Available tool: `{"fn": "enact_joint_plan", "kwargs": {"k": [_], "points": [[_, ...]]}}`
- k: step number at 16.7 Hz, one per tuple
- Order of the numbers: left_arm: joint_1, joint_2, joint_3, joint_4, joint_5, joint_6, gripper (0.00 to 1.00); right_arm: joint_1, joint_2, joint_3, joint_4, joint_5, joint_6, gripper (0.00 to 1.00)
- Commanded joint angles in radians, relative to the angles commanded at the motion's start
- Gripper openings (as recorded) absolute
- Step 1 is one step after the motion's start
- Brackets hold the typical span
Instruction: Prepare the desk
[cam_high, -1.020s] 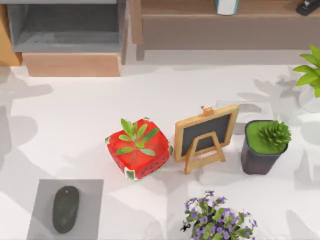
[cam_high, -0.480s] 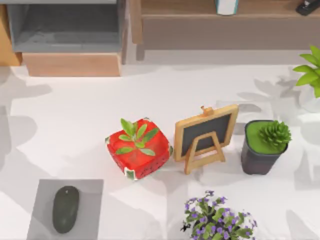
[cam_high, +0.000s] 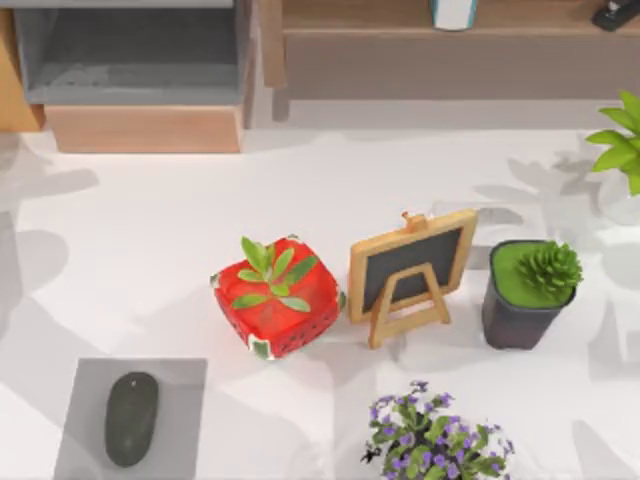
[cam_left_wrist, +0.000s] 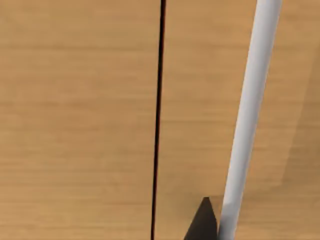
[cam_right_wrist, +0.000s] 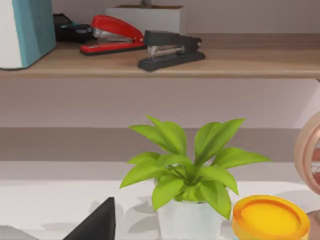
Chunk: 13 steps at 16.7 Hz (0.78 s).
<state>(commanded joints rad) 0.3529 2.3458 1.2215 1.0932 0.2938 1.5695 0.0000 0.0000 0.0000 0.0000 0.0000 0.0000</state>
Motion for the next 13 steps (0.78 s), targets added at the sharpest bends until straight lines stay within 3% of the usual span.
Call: {"fn": "enact_joint_plan", "kwargs": {"k": [13], "points": [[0.021, -0.027, -0.096, 0.033, 0.016, -0.006, 1.0, 0.0, 0.0, 0.0, 0.0, 0.0, 0.0, 1.0]]}}
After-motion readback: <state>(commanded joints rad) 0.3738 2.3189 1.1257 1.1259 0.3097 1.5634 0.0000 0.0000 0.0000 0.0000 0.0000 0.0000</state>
